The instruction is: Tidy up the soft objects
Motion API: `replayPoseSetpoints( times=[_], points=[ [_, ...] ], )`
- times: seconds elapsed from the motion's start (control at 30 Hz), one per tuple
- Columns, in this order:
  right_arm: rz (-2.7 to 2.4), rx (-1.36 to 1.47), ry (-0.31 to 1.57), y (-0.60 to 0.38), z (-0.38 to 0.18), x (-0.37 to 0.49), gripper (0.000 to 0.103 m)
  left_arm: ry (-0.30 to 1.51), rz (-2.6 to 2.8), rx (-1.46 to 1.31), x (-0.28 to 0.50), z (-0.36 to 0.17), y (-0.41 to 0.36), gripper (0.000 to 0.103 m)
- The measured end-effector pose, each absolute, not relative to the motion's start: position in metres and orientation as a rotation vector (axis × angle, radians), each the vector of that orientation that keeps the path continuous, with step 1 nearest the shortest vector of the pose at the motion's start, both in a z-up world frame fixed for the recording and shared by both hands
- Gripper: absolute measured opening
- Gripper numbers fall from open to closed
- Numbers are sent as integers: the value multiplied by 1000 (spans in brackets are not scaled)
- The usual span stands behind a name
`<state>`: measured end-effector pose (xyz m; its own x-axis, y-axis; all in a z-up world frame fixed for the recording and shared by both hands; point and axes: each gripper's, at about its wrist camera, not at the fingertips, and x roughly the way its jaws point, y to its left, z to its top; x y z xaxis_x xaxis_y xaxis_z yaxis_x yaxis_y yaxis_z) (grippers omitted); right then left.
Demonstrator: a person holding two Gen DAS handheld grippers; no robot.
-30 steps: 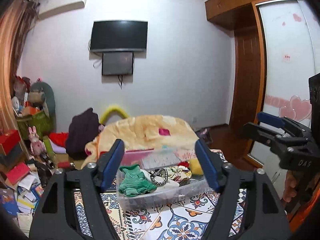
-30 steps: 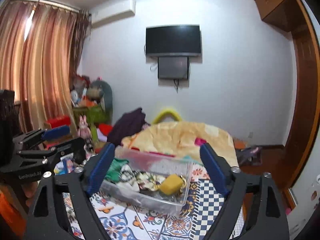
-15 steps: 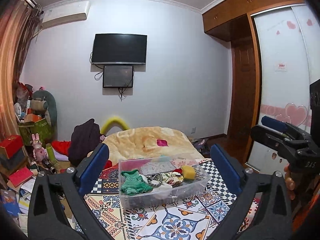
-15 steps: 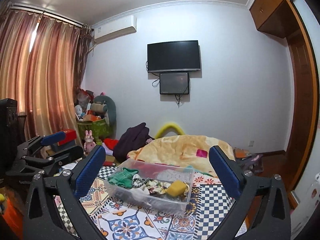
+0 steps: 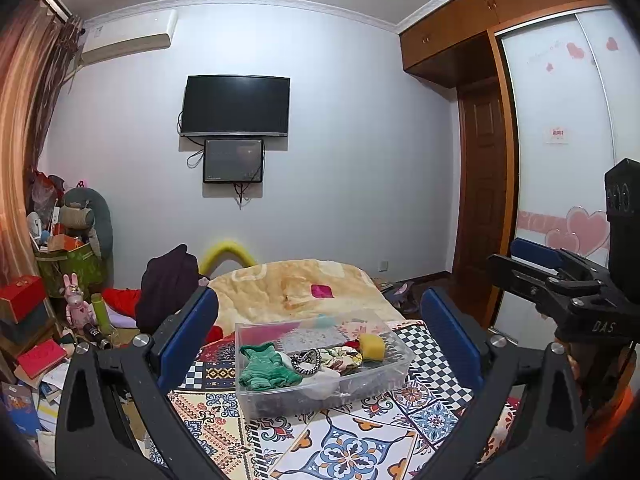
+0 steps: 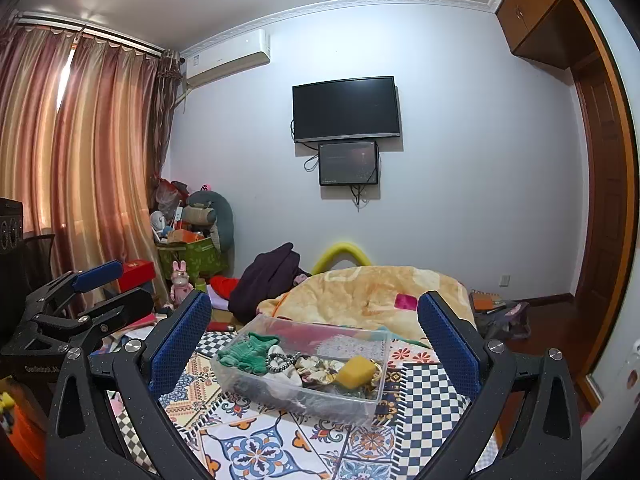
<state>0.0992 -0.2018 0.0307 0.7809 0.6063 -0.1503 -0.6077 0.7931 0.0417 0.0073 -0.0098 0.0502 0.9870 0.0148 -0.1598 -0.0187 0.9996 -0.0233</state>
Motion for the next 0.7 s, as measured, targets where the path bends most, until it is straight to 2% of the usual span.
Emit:
replayPoseSetpoints(
  times=[0.7],
  points=[
    [660, -3, 163, -202, 30, 97, 103, 178, 14, -23, 11, 47, -13, 103]
  ],
)
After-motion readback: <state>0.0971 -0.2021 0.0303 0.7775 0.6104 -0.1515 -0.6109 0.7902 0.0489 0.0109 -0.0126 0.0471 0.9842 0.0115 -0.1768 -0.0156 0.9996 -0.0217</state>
